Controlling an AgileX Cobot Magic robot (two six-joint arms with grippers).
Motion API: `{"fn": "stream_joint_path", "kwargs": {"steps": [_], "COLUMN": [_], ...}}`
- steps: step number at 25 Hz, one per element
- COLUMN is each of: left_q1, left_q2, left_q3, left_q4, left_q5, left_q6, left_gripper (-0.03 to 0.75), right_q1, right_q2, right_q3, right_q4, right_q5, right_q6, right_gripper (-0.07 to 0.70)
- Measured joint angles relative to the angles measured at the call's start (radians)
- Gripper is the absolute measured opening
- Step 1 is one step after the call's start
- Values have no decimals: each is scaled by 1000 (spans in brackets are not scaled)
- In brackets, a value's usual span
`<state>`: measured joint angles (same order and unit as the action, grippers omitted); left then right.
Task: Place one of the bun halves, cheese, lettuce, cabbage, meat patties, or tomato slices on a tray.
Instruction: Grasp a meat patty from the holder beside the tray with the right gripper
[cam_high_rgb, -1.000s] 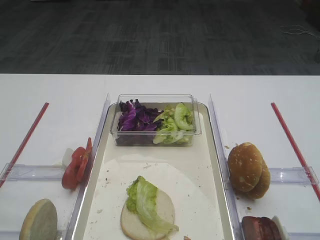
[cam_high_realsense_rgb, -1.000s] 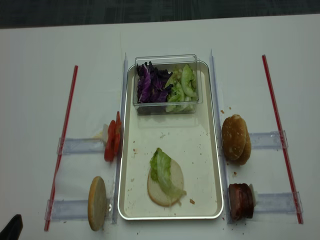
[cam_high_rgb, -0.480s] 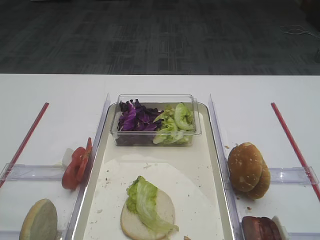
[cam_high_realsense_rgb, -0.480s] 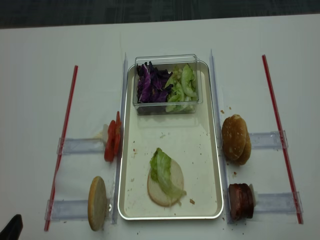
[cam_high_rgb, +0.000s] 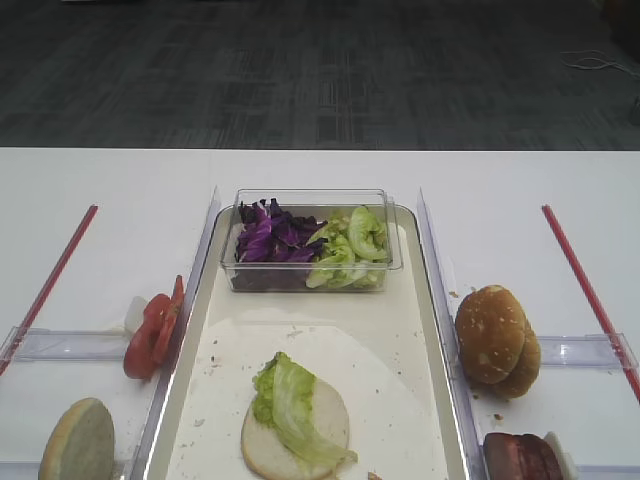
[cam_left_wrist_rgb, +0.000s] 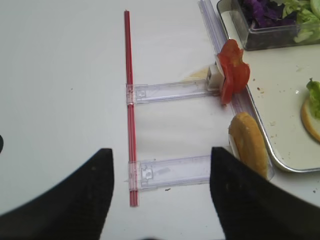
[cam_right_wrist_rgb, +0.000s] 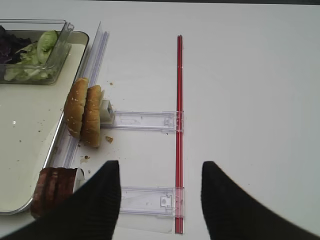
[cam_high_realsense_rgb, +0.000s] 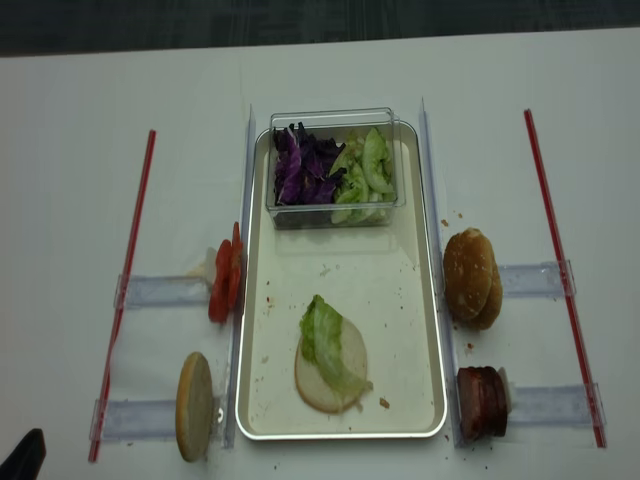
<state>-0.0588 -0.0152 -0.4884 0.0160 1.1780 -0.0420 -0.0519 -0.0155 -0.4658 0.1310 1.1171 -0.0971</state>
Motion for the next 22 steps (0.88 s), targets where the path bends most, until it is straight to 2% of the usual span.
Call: {"fn": "stream_joint_path", "kwargs": {"steps": [22], "left_q1": [0], "left_q2": [0], "left_q3": [0], "left_q4": [0], "left_q5": [0], "left_q6": [0], "left_gripper": [428], "right_q1": [0], "right_q2": [28], "right_q3": [0], "right_q4": [-3], "right_q5": [1], "right_q6": [0], "right_gripper": [379]}}
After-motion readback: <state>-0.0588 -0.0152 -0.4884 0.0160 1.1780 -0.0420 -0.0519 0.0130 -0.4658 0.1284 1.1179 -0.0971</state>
